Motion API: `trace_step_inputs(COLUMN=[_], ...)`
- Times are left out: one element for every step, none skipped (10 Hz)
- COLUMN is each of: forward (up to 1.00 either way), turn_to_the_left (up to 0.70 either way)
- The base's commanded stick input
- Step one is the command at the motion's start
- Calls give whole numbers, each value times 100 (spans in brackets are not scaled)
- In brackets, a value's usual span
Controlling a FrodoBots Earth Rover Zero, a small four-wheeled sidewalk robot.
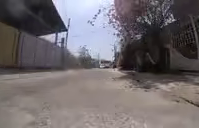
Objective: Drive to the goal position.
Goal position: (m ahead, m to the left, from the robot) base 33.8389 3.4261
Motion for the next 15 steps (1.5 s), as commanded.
trace_step_inputs(forward=[100, 100, 100, 100, 100, 100, 100, 100, 100, 100, 100, 100, 100, 100, 100], turn_to_the_left=[-40, -36, -4, 0, 0, 0, 0, 0, 0, 0, 0, 0, 0, -9, -27])
